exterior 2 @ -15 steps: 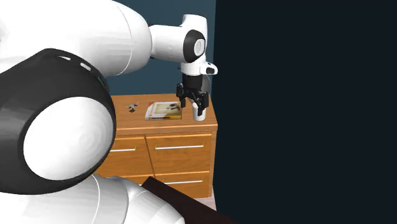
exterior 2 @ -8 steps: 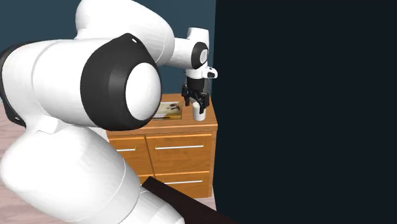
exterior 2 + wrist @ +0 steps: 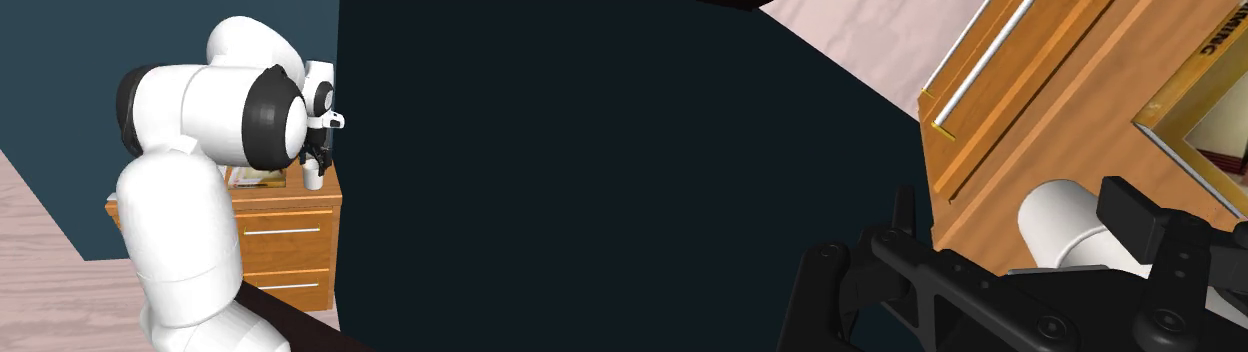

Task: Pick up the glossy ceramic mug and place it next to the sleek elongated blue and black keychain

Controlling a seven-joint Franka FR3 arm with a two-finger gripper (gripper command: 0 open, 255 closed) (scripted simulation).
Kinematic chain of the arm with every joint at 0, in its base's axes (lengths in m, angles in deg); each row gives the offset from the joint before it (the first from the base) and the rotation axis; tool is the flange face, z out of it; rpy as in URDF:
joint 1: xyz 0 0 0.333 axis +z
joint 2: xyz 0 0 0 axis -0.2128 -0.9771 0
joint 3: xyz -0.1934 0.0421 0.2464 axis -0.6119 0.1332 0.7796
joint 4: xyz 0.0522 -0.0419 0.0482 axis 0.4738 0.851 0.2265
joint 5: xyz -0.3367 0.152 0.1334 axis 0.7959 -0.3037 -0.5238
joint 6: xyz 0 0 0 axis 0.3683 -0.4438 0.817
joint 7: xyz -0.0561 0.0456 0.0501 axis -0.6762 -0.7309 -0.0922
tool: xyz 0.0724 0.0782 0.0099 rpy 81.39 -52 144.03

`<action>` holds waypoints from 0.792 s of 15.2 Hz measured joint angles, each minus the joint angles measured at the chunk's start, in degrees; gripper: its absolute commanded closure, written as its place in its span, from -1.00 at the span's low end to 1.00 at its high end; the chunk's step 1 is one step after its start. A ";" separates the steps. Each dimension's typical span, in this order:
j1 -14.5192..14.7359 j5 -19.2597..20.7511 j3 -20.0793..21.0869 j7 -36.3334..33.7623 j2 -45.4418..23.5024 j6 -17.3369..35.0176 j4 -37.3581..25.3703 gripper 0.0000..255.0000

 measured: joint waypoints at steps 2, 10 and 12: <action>0.28 0.90 -0.06 -1.52 -4.39 0.34 -4.26 -1.00; 2.49 4.00 -1.08 -6.71 -21.91 0.56 -22.31 -1.00; 2.84 4.24 -1.15 -7.18 -23.25 1.52 -22.75 -1.00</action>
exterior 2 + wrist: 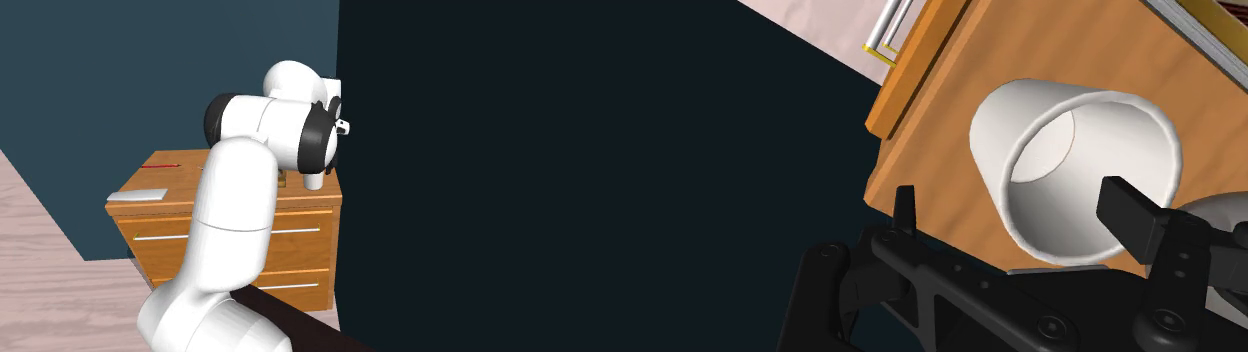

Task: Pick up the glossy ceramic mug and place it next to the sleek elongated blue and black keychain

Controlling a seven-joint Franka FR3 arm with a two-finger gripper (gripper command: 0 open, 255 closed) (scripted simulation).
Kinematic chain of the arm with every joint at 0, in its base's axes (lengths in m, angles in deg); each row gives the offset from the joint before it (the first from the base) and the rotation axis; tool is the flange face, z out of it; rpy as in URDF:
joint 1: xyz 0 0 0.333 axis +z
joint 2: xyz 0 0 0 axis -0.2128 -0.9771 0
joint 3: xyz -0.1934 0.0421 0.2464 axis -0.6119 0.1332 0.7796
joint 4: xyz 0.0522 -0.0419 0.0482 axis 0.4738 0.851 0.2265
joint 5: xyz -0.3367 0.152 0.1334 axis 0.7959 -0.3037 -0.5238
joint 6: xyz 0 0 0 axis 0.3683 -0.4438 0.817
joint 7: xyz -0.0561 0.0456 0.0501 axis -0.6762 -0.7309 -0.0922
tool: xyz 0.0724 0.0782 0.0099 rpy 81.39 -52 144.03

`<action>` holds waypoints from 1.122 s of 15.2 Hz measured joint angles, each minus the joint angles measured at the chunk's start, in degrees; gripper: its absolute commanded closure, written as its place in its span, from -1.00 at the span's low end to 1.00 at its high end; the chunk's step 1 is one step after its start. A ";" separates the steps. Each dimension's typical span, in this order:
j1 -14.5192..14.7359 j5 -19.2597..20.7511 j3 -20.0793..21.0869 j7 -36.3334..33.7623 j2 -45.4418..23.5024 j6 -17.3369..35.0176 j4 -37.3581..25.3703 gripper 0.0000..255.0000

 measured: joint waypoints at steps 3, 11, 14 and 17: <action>0.02 0.12 -0.08 -0.05 -0.66 2.14 1.48 -1.00; 0.16 0.28 -0.14 -0.19 -1.44 3.74 2.27 -1.00; 0.16 0.28 -0.14 -0.19 -1.44 3.74 2.27 1.00; 0.16 0.28 -0.15 -0.19 -1.44 3.74 2.27 1.00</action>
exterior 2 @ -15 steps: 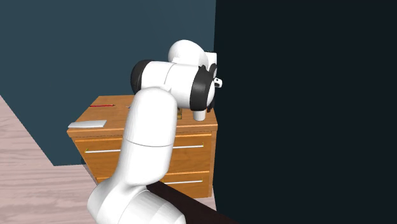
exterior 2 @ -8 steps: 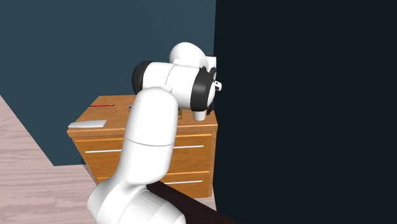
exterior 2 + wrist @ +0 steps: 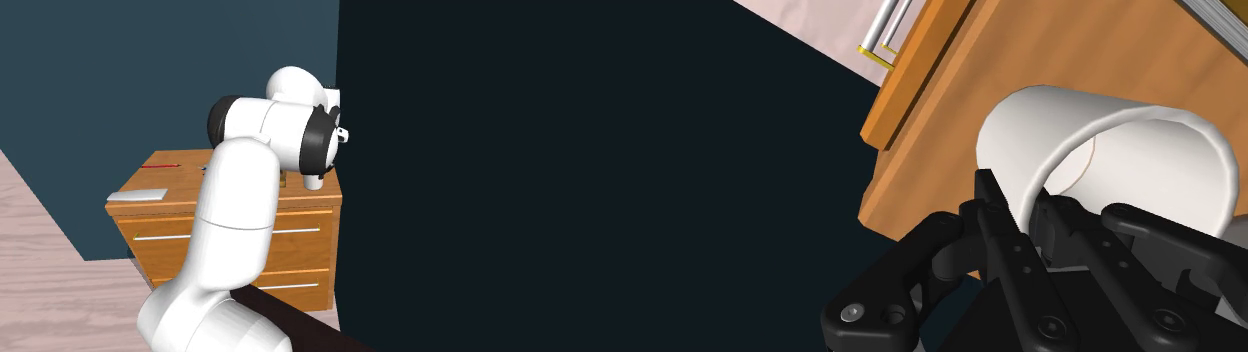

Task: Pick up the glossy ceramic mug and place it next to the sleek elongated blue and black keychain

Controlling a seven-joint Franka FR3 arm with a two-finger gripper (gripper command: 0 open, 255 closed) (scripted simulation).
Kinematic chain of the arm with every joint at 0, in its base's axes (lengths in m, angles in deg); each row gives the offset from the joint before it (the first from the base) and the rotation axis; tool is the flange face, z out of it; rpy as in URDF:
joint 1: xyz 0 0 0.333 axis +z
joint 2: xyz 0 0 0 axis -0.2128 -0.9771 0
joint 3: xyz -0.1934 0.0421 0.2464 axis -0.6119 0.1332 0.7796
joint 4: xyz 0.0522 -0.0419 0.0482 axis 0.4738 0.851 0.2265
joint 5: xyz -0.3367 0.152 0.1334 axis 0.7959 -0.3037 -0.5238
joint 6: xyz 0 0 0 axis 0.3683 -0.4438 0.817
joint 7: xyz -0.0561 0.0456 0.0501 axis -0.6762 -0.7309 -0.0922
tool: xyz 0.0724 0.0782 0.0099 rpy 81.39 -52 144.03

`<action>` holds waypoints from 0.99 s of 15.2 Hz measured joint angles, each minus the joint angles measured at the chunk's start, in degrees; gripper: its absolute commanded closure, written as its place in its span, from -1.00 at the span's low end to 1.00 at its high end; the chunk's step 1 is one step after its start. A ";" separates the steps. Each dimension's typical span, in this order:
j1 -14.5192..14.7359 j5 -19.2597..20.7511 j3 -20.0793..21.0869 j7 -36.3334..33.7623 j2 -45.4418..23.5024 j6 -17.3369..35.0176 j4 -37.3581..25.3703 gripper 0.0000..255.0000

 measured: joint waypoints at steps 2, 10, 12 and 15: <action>0.00 0.00 0.00 0.00 0.00 0.00 0.00 1.00; -0.03 -0.20 0.13 -0.03 1.07 -2.42 -1.36 1.00; -0.09 -0.31 0.19 0.03 1.67 -3.74 -2.09 1.00; -0.06 -0.43 0.28 -0.06 2.38 -5.74 -3.39 1.00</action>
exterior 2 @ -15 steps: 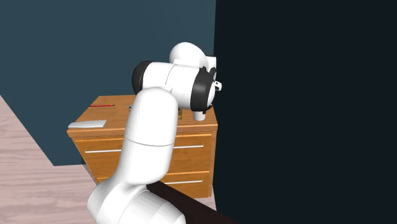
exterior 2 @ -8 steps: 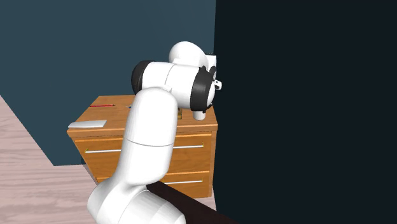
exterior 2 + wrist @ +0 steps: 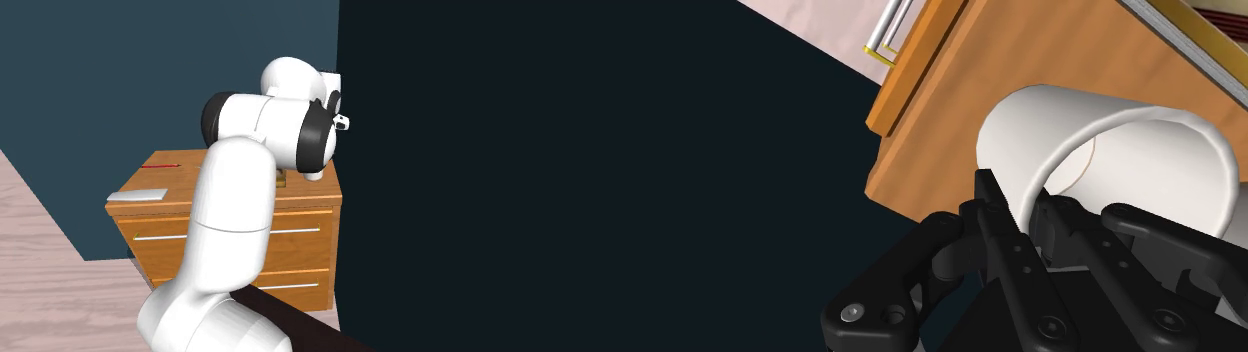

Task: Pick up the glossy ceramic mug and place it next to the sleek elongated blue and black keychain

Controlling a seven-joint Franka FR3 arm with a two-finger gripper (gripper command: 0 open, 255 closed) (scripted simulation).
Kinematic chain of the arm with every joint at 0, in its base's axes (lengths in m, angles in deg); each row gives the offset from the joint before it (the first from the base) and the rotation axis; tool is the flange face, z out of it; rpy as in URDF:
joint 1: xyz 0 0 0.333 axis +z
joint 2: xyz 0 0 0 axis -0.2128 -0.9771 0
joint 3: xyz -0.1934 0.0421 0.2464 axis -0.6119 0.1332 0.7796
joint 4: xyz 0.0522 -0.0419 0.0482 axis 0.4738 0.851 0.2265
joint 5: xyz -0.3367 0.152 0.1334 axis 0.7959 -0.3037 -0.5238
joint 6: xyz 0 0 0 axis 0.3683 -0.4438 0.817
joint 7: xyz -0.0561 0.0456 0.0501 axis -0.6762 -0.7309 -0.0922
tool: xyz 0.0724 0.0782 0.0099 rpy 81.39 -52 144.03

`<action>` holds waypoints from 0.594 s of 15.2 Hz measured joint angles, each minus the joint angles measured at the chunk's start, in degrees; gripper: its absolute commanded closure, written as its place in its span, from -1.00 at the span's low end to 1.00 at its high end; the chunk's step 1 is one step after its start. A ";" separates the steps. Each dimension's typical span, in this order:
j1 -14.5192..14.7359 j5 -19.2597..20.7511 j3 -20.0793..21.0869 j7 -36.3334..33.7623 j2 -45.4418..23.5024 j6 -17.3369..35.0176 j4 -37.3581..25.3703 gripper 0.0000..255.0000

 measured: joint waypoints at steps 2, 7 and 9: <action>-0.02 -0.07 0.04 0.03 0.33 -1.44 -1.11 1.00; 0.03 -0.20 0.14 -0.04 1.07 -5.03 -3.99 1.00; 0.02 -0.26 0.17 -0.05 1.36 -6.13 -4.80 1.00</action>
